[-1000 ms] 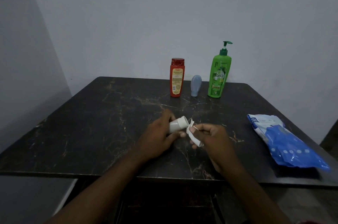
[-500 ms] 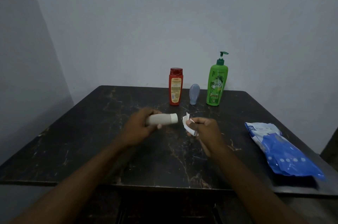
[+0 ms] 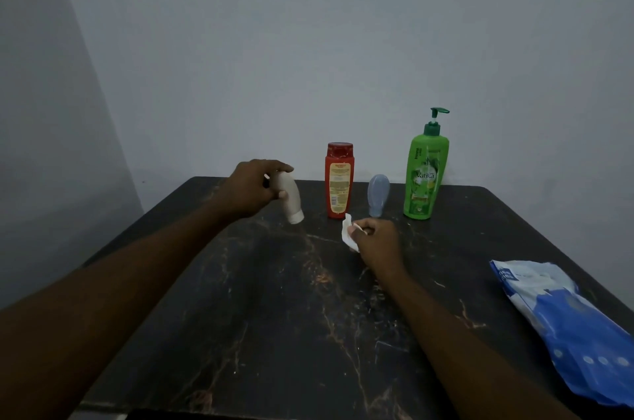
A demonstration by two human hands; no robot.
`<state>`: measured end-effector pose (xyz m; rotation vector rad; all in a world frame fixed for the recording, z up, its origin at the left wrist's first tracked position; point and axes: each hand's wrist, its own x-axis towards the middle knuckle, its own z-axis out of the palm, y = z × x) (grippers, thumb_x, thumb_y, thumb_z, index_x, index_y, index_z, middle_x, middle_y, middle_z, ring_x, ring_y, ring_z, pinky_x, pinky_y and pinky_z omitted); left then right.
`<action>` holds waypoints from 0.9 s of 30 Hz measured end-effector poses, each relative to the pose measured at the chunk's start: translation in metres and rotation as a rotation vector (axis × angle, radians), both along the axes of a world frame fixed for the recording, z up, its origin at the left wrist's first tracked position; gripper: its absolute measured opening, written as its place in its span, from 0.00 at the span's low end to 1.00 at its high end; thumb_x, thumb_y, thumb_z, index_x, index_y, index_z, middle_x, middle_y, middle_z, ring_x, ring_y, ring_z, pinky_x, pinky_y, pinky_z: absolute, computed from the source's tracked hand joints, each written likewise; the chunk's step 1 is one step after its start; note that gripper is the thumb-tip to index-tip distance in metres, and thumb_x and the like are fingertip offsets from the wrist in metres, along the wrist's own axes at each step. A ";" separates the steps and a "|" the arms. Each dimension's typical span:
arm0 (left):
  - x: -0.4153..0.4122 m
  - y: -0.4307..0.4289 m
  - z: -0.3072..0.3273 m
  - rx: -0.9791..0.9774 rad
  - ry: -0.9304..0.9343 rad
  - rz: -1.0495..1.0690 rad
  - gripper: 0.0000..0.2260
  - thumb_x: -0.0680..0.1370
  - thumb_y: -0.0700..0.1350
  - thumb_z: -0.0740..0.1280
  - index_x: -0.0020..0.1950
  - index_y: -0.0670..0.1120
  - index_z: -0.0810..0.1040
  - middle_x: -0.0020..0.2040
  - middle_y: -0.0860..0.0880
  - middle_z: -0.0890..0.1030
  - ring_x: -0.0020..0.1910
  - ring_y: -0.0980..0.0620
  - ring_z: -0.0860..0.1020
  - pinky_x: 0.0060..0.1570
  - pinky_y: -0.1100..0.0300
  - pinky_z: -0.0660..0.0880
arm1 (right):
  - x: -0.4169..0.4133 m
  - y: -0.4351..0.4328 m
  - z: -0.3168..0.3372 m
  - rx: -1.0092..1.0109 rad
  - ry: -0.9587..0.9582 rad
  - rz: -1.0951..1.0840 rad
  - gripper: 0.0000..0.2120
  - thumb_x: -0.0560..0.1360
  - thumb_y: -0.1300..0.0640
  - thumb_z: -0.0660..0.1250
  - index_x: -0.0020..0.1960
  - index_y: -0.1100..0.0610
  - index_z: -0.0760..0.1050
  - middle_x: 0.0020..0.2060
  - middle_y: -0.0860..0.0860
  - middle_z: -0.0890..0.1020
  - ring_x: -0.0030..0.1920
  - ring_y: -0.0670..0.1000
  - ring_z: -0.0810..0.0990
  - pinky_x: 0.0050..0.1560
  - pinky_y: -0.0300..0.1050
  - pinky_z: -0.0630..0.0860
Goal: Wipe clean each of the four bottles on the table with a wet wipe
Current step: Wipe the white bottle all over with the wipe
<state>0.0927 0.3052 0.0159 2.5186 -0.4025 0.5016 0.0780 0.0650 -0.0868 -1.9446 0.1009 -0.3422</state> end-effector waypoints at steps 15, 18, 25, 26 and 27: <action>0.081 -0.005 -0.032 0.052 0.061 0.050 0.17 0.73 0.42 0.78 0.58 0.46 0.77 0.58 0.44 0.81 0.50 0.48 0.80 0.45 0.59 0.75 | 0.040 0.005 -0.018 -0.034 -0.007 -0.031 0.11 0.78 0.57 0.68 0.58 0.58 0.80 0.54 0.52 0.83 0.44 0.44 0.75 0.35 0.30 0.64; 0.087 -0.006 -0.039 0.039 0.060 0.067 0.18 0.73 0.42 0.78 0.59 0.45 0.77 0.58 0.44 0.81 0.50 0.48 0.79 0.45 0.59 0.74 | 0.041 0.006 -0.021 -0.036 -0.008 -0.029 0.10 0.77 0.57 0.68 0.58 0.58 0.80 0.54 0.52 0.83 0.44 0.43 0.75 0.35 0.30 0.64; 0.100 -0.013 -0.046 0.038 0.048 0.079 0.18 0.74 0.41 0.77 0.60 0.45 0.76 0.60 0.43 0.81 0.50 0.48 0.79 0.47 0.58 0.75 | 0.045 0.007 -0.024 -0.022 -0.007 -0.026 0.10 0.77 0.57 0.69 0.57 0.58 0.81 0.54 0.52 0.83 0.44 0.44 0.76 0.35 0.31 0.66; 0.102 -0.013 -0.047 0.042 0.050 0.079 0.18 0.74 0.41 0.77 0.60 0.45 0.76 0.60 0.43 0.81 0.51 0.48 0.79 0.47 0.58 0.76 | 0.046 0.007 -0.025 -0.023 -0.008 -0.025 0.10 0.77 0.57 0.69 0.57 0.57 0.81 0.54 0.52 0.83 0.44 0.44 0.76 0.35 0.31 0.66; 0.103 -0.014 -0.048 0.045 0.056 0.078 0.18 0.74 0.41 0.77 0.61 0.46 0.76 0.61 0.43 0.81 0.51 0.48 0.79 0.48 0.57 0.77 | 0.046 0.007 -0.025 -0.025 -0.010 -0.024 0.10 0.77 0.57 0.69 0.57 0.57 0.81 0.54 0.52 0.83 0.44 0.44 0.76 0.36 0.31 0.66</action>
